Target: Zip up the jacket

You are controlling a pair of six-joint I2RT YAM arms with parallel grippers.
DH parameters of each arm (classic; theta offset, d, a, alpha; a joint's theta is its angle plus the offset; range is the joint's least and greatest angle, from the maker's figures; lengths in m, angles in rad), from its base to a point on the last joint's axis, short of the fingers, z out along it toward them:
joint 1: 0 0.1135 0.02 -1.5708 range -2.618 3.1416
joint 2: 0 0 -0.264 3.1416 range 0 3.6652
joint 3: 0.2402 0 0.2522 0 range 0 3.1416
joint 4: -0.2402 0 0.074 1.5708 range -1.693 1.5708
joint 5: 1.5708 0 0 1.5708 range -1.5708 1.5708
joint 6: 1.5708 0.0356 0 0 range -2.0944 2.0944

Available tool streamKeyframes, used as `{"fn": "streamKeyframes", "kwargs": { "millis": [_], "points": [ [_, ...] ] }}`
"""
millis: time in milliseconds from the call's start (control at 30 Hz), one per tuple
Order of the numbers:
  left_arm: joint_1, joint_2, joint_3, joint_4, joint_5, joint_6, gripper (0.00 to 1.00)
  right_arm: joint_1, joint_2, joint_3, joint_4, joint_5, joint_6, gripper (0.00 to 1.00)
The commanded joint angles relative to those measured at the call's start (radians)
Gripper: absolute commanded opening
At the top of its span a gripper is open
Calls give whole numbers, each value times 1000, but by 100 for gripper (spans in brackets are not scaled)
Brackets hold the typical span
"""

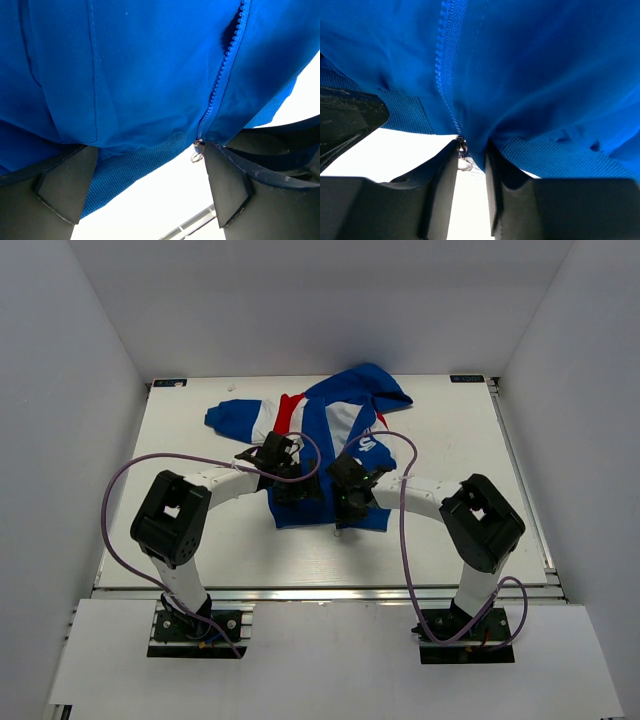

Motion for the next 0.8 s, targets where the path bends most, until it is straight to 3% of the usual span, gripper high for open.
{"fn": "streamKeyframes", "kwargs": {
  "millis": [0, 133, 200, 533, 767],
  "points": [
    [17, 11, -52, -86, -86, 34, 98, 3, -28, -20, 6, 13, -4, 36],
    [17, 11, -50, -90, -89, 34, 98, 3, -70, -45, 69, -48, -32, 49],
    [17, 8, -50, -93, -92, 34, 98, 1, -76, -46, 72, -48, -33, 50],
    [17, 2, -56, -93, -96, 34, 98, -16, -97, -74, 92, -67, -9, 51],
    [17, 2, -55, -96, -98, 33, 98, -22, -80, -73, 88, -56, 5, 43]
  ]
}}
